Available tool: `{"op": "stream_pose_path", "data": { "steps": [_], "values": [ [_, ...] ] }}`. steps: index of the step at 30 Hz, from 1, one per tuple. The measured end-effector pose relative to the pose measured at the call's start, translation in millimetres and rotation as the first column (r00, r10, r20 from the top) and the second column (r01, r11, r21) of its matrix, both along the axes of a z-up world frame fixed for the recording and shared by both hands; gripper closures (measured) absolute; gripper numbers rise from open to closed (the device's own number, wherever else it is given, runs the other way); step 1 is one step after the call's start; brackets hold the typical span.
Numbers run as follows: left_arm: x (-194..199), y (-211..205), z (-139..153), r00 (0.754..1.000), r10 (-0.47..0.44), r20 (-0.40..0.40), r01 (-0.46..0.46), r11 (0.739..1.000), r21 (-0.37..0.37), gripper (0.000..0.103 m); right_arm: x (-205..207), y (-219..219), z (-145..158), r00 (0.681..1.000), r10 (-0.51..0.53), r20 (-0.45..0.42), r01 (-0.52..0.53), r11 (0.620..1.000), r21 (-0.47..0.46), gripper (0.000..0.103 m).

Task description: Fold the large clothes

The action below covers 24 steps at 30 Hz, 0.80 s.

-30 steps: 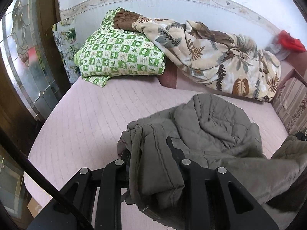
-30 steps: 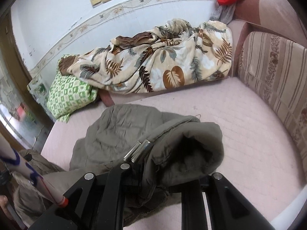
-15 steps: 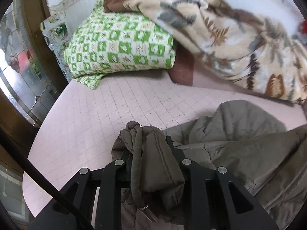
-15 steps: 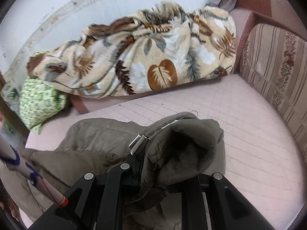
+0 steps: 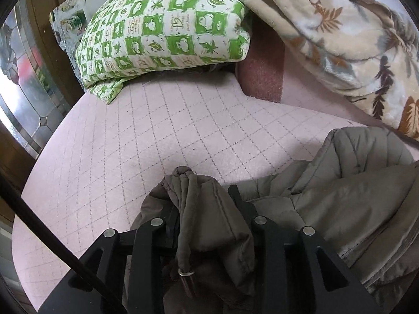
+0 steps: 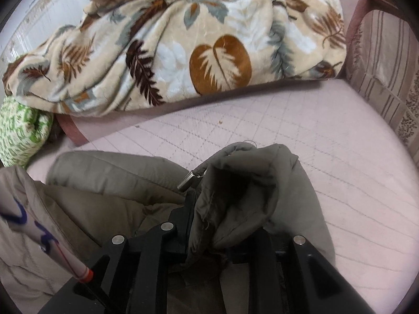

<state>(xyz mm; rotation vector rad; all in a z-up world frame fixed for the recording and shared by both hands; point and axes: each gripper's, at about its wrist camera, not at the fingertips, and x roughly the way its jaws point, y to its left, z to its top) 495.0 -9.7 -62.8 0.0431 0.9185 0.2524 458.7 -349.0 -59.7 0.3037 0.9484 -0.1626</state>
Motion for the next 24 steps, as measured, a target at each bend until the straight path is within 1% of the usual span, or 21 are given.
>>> {"op": "stream_pose_path", "data": {
  "steps": [2, 8, 13, 17, 18, 19, 20, 21, 22, 23, 24],
  "values": [
    [4, -2, -4, 1.000, 0.005, 0.004, -0.005, 1.000, 0.007, 0.072, 3, 1, -6, 1.000, 0.002, -0.002, -0.002, 1.000, -0.003, 0.081],
    [14, 3, -14, 1.000, 0.031, -0.003, -0.031, 0.999, -0.040, 0.069, 15, 6, -23, 1.000, -0.006, 0.004, 0.006, 1.000, -0.016, 0.080],
    [17, 0, -20, 0.999, 0.045, 0.006, -0.044, 0.999, -0.022, 0.069, 22, 4, -31, 1.000, -0.014, 0.016, 0.014, 1.000, 0.008, 0.080],
    [11, 0, -19, 0.998, 0.046, 0.032, -0.045, 0.999, -0.030, 0.069, 24, 4, -34, 0.999, -0.017, 0.030, 0.017, 1.000, 0.018, 0.080],
    [9, 2, -16, 0.998, 0.044, 0.034, -0.043, 0.998, -0.037, 0.068, 23, 4, -35, 0.999, -0.020, 0.045, 0.019, 1.000, 0.021, 0.079],
    [9, 3, -13, 0.999, 0.040, 0.020, -0.039, 0.998, -0.045, 0.068, 20, 3, -35, 0.998, -0.024, 0.061, 0.022, 0.999, 0.027, 0.079],
    [9, 6, -6, 0.999, 0.032, -0.018, -0.033, 0.998, -0.060, 0.066, 18, 2, -35, 0.997, -0.028, 0.073, 0.025, 0.999, 0.034, 0.079],
    [8, 10, 1, 0.999, 0.028, -0.038, -0.031, 0.996, -0.081, 0.065, 16, 1, -35, 0.996, -0.032, 0.079, 0.029, 0.999, 0.041, 0.079],
    [4, 16, 14, 0.999, 0.026, -0.043, -0.031, 0.992, -0.125, 0.063, 17, 0, -34, 0.997, -0.030, 0.071, 0.027, 0.999, 0.043, 0.079],
    [-1, 22, 25, 0.999, 0.027, -0.034, -0.032, 0.986, -0.162, 0.059, 19, 0, -30, 0.999, -0.021, 0.045, 0.020, 0.999, 0.034, 0.079],
    [-10, 33, 44, 1.000, 0.025, -0.011, -0.027, 0.971, -0.237, 0.057, 20, 1, -23, 1.000, -0.016, 0.025, 0.015, 1.000, 0.021, 0.078]
  ]
}}
